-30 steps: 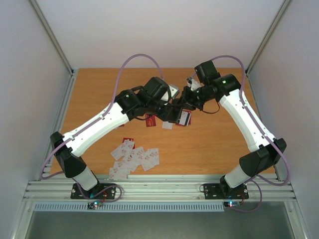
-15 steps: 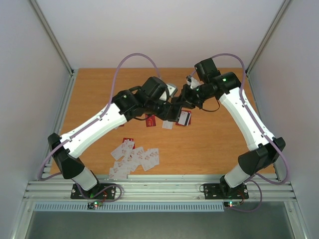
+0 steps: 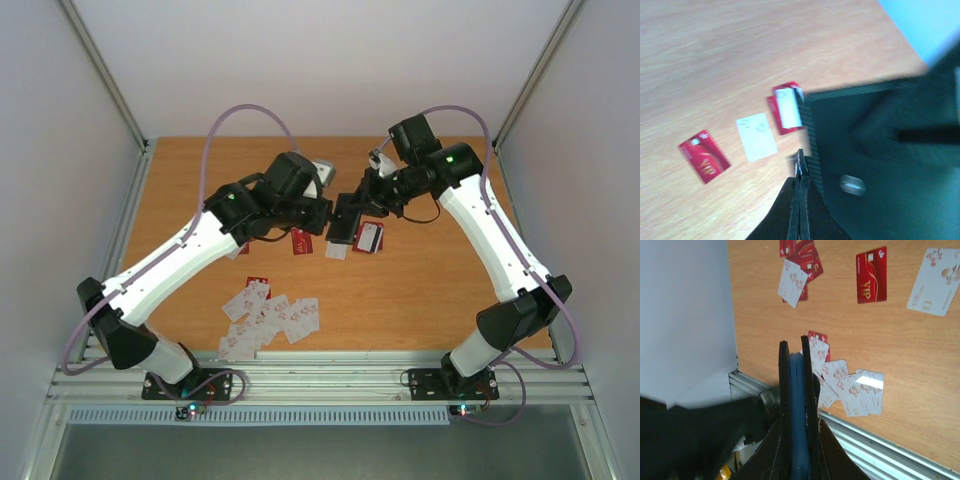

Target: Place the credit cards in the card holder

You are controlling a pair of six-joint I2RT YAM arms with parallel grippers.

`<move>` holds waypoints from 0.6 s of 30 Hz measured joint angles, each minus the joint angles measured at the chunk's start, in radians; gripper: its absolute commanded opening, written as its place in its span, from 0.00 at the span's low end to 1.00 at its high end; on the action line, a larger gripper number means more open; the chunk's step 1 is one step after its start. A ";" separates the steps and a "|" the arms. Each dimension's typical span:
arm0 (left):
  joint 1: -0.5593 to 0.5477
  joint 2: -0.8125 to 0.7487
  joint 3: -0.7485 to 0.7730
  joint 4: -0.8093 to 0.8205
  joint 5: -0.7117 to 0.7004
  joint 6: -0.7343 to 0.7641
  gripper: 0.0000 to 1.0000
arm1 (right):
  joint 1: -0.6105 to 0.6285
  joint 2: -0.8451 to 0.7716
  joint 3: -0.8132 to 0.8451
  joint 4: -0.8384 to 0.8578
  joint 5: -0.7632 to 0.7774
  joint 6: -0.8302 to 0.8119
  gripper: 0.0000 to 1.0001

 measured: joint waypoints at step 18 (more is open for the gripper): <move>0.295 -0.232 -0.184 -0.018 0.066 -0.120 0.60 | 0.011 -0.013 0.050 -0.043 -0.018 -0.002 0.01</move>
